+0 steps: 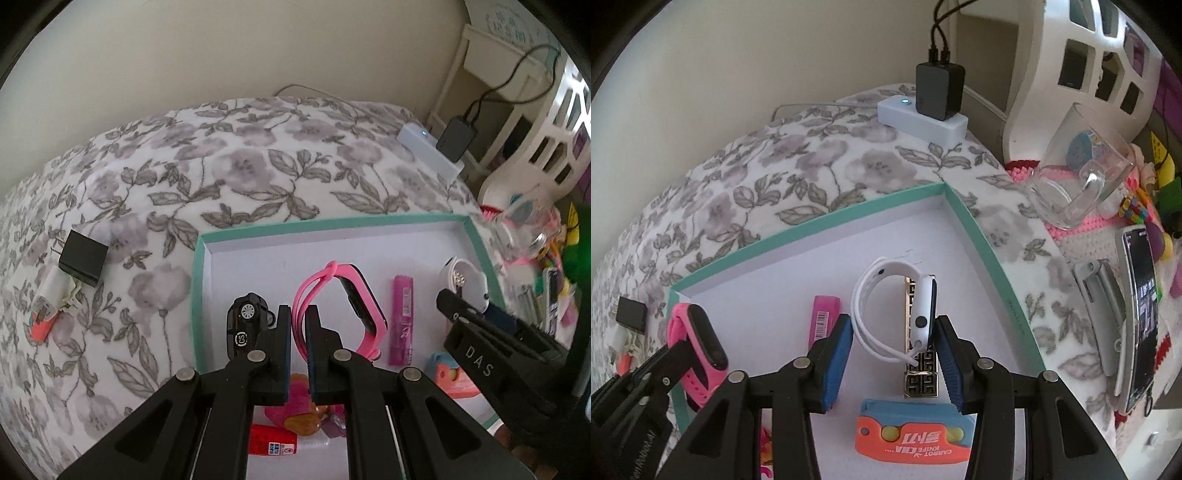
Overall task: Organize rigid objects
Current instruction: 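Carry the pink band and white watch over the white box with both tools, then open the left tool to drop the pink band while the right tool releases the white watch, then move both open tools back toward the chargers and red-blue toy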
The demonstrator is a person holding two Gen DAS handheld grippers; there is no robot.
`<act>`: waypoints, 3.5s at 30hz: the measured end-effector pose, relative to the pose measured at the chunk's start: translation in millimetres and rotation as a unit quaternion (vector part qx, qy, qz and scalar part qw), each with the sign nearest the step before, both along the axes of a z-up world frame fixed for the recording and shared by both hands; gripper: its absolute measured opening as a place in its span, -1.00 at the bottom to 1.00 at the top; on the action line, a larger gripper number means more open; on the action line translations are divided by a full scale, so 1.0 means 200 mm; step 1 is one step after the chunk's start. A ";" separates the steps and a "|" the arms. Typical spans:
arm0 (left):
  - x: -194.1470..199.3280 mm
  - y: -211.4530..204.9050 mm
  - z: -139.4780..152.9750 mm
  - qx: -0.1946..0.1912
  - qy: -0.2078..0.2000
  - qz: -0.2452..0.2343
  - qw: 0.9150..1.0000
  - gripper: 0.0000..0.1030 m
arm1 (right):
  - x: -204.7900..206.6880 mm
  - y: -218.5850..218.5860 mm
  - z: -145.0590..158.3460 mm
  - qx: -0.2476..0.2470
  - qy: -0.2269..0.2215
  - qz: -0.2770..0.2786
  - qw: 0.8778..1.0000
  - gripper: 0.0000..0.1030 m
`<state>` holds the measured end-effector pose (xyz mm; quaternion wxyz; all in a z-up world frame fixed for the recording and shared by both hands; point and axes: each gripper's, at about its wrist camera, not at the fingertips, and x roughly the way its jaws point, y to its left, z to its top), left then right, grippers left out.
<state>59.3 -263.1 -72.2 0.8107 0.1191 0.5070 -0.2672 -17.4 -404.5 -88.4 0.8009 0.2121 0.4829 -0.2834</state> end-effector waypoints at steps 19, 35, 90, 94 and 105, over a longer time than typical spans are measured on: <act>0.00 -0.01 -0.04 0.020 0.003 -0.002 1.000 -0.85 | 0.04 0.06 0.00 -0.012 0.006 0.032 0.999 -0.06; 0.02 0.02 -0.01 0.014 0.002 0.012 1.000 -0.34 | 0.06 0.09 0.00 -0.017 0.010 0.045 0.999 -0.04; 0.31 0.49 0.01 0.074 -0.003 0.231 0.970 0.84 | 0.10 0.18 0.08 -0.051 -0.043 0.080 0.995 1.00; 0.33 0.55 0.03 0.064 0.002 0.245 0.967 0.84 | 0.11 0.20 0.09 -0.054 -0.043 0.083 0.994 1.00; 0.47 0.84 0.08 0.034 0.018 0.291 0.956 0.84 | 0.17 0.28 0.17 -0.073 -0.077 0.094 0.990 1.00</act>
